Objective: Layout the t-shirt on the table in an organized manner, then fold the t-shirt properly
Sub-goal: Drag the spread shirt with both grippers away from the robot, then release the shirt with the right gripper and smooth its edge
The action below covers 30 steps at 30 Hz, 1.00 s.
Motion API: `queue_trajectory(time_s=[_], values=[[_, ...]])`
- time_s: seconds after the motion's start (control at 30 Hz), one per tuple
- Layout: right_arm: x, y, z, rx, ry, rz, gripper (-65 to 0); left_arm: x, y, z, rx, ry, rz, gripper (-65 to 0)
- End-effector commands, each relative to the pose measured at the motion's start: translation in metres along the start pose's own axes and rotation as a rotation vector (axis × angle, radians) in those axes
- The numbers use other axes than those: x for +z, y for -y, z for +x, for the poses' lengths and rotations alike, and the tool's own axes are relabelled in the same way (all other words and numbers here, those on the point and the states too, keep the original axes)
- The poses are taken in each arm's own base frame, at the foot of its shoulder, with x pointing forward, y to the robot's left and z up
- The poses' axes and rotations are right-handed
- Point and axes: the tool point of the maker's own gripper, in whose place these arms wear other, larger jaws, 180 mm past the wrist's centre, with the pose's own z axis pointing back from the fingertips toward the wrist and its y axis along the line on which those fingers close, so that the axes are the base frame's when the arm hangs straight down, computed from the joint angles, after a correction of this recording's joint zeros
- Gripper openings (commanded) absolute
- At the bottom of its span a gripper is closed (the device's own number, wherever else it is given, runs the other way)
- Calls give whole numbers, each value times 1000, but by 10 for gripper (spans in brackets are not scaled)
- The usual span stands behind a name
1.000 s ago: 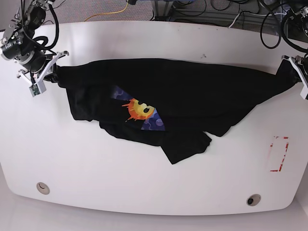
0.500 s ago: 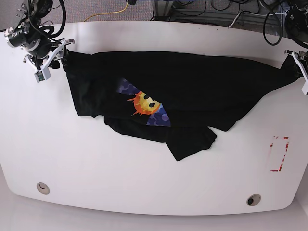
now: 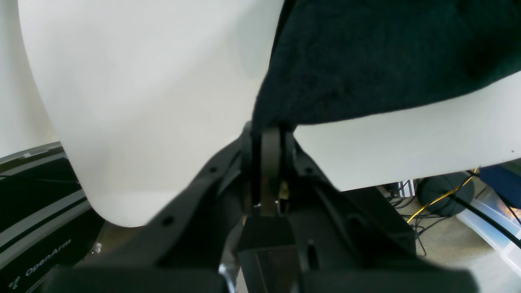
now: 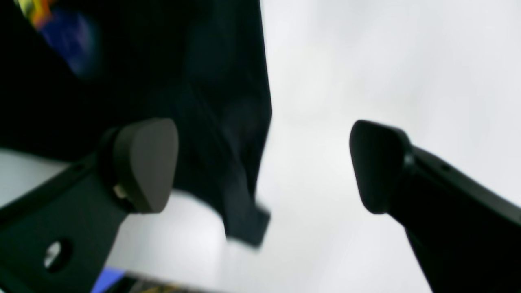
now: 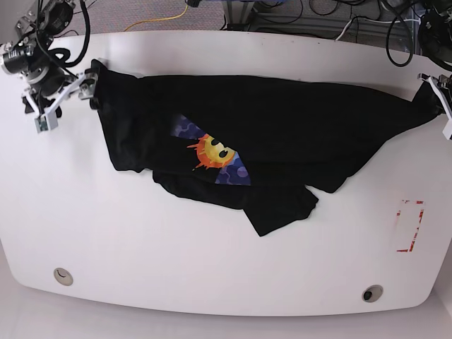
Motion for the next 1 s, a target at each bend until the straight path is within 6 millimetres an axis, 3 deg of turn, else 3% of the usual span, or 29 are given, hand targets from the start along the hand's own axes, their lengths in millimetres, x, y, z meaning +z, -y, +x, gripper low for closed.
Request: queue_trajectory(time_s=[0.0, 0.17, 0.27, 0.63, 0.97], values=[[-2, -5, 43, 46, 120, 21, 0, 7, -7, 9, -25, 20, 24, -650], [-26, -15, 75, 59, 151, 92, 0, 7, -6, 9, -26, 20, 23, -650], [-47, -16, 84, 14, 146, 147, 0, 6, -6, 9, -27, 19, 21, -650], [-98, 14, 92, -195, 106, 244, 0, 6, -6, 9, -27, 19, 21, -650], [-120, 20, 80, -305, 67, 291, 0, 6, -6, 9, -26, 20, 20, -650]])
